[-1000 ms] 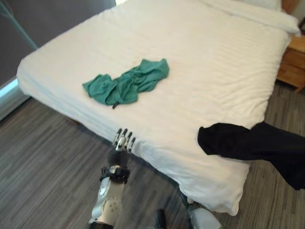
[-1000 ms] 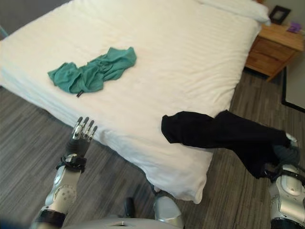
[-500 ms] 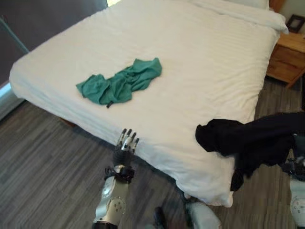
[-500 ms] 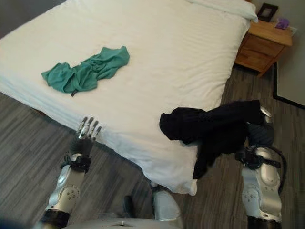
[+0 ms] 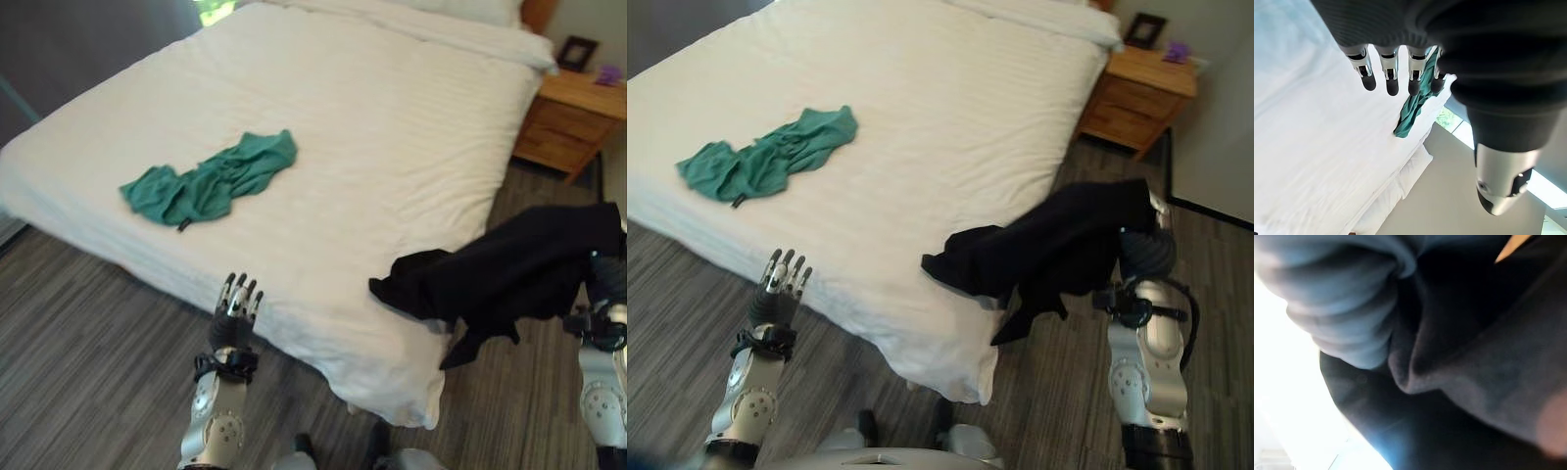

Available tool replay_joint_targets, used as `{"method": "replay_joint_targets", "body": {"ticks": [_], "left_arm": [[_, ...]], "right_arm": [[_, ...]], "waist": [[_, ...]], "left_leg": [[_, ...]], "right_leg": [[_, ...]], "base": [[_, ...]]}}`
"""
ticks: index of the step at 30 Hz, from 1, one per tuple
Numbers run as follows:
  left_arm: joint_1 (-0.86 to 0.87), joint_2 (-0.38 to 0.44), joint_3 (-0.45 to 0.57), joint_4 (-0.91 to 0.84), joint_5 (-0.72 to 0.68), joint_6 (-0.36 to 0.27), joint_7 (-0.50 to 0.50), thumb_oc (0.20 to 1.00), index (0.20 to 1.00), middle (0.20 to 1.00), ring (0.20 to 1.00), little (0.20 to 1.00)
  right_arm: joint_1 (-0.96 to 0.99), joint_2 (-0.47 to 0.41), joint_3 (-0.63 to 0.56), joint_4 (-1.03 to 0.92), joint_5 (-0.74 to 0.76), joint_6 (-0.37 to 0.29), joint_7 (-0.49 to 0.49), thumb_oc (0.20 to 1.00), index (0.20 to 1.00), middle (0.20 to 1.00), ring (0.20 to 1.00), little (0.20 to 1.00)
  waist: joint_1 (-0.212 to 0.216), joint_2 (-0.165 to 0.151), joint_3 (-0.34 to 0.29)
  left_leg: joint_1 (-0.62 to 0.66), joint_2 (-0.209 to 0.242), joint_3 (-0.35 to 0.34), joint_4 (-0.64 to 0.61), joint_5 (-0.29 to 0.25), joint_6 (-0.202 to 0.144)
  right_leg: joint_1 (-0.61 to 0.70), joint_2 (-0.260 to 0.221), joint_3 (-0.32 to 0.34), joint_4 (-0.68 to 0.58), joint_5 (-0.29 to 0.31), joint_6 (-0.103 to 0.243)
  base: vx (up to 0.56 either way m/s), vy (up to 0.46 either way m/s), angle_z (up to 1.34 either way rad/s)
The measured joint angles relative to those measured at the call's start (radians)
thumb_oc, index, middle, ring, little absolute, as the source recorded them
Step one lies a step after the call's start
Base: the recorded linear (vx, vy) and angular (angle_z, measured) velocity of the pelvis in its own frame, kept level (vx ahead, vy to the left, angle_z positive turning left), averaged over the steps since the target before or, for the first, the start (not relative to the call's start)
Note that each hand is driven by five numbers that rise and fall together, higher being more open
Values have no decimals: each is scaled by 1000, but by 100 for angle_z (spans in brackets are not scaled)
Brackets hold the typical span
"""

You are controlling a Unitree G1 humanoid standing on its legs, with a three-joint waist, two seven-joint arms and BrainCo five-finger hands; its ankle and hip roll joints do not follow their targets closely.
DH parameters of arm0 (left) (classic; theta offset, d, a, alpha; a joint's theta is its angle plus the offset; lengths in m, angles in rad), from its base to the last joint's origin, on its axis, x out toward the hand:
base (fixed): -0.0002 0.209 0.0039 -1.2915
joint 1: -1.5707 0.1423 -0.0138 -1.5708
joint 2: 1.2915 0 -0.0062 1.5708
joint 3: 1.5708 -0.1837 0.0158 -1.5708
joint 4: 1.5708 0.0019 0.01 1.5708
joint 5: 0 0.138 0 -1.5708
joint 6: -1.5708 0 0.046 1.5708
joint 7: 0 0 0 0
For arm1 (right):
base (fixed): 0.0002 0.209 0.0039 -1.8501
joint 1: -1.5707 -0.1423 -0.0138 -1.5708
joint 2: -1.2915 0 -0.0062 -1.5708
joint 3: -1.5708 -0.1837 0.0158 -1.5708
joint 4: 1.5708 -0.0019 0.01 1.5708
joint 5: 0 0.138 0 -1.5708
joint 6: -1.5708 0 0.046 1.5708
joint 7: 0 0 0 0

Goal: Pick up bed clothes into laundry basket.

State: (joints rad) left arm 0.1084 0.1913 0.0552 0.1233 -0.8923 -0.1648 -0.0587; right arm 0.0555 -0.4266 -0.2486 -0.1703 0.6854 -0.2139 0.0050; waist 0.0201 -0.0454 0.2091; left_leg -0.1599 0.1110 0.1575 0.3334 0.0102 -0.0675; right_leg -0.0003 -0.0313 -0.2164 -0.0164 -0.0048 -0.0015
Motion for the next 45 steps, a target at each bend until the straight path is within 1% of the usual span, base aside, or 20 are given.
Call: {"method": "replay_joint_targets", "body": {"ticks": [3, 5, 8, 12, 16, 18, 19, 20, 21, 22, 23, 25, 28, 31, 32, 35, 37, 38, 40, 45], "left_arm": [[19, -25, 28, 7, -1, 0, 9, 1000, 1000, 1000, 1000, 1000], [14, -22, 32, 13, 1, 0, 11, 1000, 1000, 1000, 1000, 1000], [-25, -13, 26, 49, 1, -6, 15, 1000, 1000, 1000, 1000, 1000], [-72, -12, 34, 56, -1, -21, 38, 1000, 1000, 1000, 1000, 1000], [-116, -11, 41, 92, 0, -43, 55, 1000, 1000, 1000, 1000, 1000], [-116, -20, 44, 91, -1, -53, 58, 1000, 1000, 1000, 1000, 1000], [-110, -20, 40, 93, -1, -62, 58, 1000, 1000, 1000, 1000, 1000], [-134, 12, 32, 107, 0, -62, 62, 1000, 1000, 1000, 1000, 1000], [-141, 53, 22, 111, 2, -54, 66, 1000, 1000, 1000, 1000, 1000], [-143, 60, 19, 119, 5, -58, 64, 1000, 1000, 1000, 1000, 1000], [-142, 115, 29, 128, 5, -74, 73, 1000, 1000, 1000, 1000, 1000], [-126, 168, 34, 139, 15, -73, 79, 1000, 1000, 1000, 1000, 1000], [-89, 166, 80, 153, 48, -63, 88, 1000, 1000, 1000, 1000, 1000], [-39, 173, 91, 105, 51, -56, 82, 1000, 1000, 1000, 1000, 1000], [-9, 161, 97, 79, 52, -48, 80, 1000, 1000, 1000, 1000, 1000], [6, 109, 97, 62, 52, -41, 79, 1000, 1000, 1000, 1000, 1000], [5, 85, 58, 58, 66, -27, 74, 1000, 1000, 1000, 1000, 1000], [6, 69, 52, 55, 83, -26, 67, 1000, 1000, 1000, 1000, 1000], [29, 45, 71, 42, 89, -24, 51, 1000, 1000, 1000, 1000, 1000], [37, 50, 116, 26, 93, -19, 49, 1000, 1000, 1000, 1000, 1000]], "right_arm": [[-28, 26, 24, 31, 38, 6, -9, 200, 200, 200, 200, 200], [-31, 40, 24, 24, 39, 10, -9, 200, 200, 200, 200, 200], [-33, 12, -4, 49, 38, 2, -12, 200, 200, 200, 200, 200], [-57, 12, -37, 55, 38, -10, -49, 200, 200, 200, 200, 200], [-64, 15, -31, 32, 35, -11, -65, 200, 200, 200, 200, 200], [-42, -48, -29, 21, 35, -13, -67, 200, 200, 200, 200, 200], [-25, -61, -40, 23, 36, -13, -66, 200, 200, 200, 200, 200], [1, -14, -65, 16, 36, -13, -61, 200, 200, 200, 200, 200], [42, 65, -86, -2, 38, -9, -67, 200, 200, 200, 200, 200], [60, 88, -75, -4, 39, -10, -73, 200, 200, 200, 200, 200], [78, 161, -15, -28, 42, -6, -85, 200, 200, 200, 200, 200], [91, 202, 79, -61, 75, -5, -76, 200, 200, 200, 200, 200], [108, 169, 95, -75, 81, 31, -22, 200, 200, 200, 200, 200], [105, 141, 36, -72, 81, 27, -1, 200, 200, 200, 200, 200], [96, 138, 0, -51, 81, 26, 2, 200, 200, 200, 200, 200], [91, 135, -1, -48, 81, 26, 4, 200, 200, 200, 200, 200], [81, 128, 10, -46, 82, 25, 3, 200, 200, 200, 200, 200], [72, 126, 21, -45, 82, 27, 4, 200, 200, 200, 200, 200], [32, 111, 70, -42, 81, 31, 10, 200, 200, 200, 200, 200], [49, 57, 46, -42, 82, 34, 24, 200, 200, 200, 200, 200]], "waist": [[9, 38, 21], [10, 23, 29], [-12, 24, 44], [-33, 70, 57], [-44, 116, 50], [-48, 167, 19], [-53, 181, 9], [-43, 134, 18], [-46, 99, 12], [-40, 96, 4], [-39, 64, -19], [-54, 57, -18], [-65, 73, -12], [-74, 39, -27], [-72, 18, -29], [-81, 20, -26], [-75, -12, -37], [-70, -6, -39], [-24, 25, -51], [-43, 66, -80]], "left_leg": [[-7, 58, 21, -91, -4, -7], [5, 88, 10, -156, -1, -10], [23, 215, -38, -312, 32, -61], [43, 305, -108, -365, 75, -89], [48, 316, -145, -339, 76, -103], [31, 300, -155, -278, 74, -73], [33, 274, -144, -231, 3, -162], [23, 195, -128, -162, -26, -179], [-14, 107, -107, -71, -101, -121], [-16, 97, -91, -63, -119, -115], [-12, 33, -53, -60, -131, -48], [-18, 5, -17, -37, -131, -3], [83, 19, 25, -182, -98, 77], [148, -21, 73, -271, -79, 78], [183, -31, 106, -313, -65, 84], [209, -30, 134, -338, -68, 88], [231, -65, 150, -349, -61, 82], [240, -66, 162, -351, -61, 81], [254, -37, 164, -360, -61, 78], [251, -15, 154, -383, -59, 50]], "right_leg": [[6, 14, -7, 3, -16, -14], [8, 12, 4, 0, -14, 0], [-22, 12, -5, 80, -55, 1], [-98, -25, 84, 191, -96, 75], [-137, -116, 167, 266, -130, 162], [-114, -204, 193, 247, -125, 237], [-104, -233, 199, 241, -116, 256], [-75, -310, 202, 237, -90, 271], [-81, -397, 207, 250, 10, 184], [-110, -422, 229, 290, 36, 151], [-186, -465, 249, 342, 197, 68], [-263, -444, 275, 411, 313, 45], [-321, -306, 270, 616, 66, 119], [-318, -244, 80, 593, 32, 120], [-303, -198, -29, 568, -16, 80], [-286, -119, -64, 520, -79, 109], [-193, -110, -101, 291, -47, 56], [-153, -81, -95, 196, -32, 16], [-75, -10, -43, -4, 70, 15], [-62, 18, -52, -36, 76, 16]], "base": [[67, 138, 8], [135, 303, -7], [97, 297, 1], [228, 575, -45], [240, 462, -42], [331, 693, -30], [334, 832, -2], [228, 704, 24], [170, 640, 25], [169, 779, -1], [77, 545, -21], [138, 500, -25], [103, 496, -37], [64, 272, -40], [67, 168, -40], [43, 63, -39], [14, -91, -28], [8, -83, -38], [91, -58, -87], [40, -73, -4]]}}
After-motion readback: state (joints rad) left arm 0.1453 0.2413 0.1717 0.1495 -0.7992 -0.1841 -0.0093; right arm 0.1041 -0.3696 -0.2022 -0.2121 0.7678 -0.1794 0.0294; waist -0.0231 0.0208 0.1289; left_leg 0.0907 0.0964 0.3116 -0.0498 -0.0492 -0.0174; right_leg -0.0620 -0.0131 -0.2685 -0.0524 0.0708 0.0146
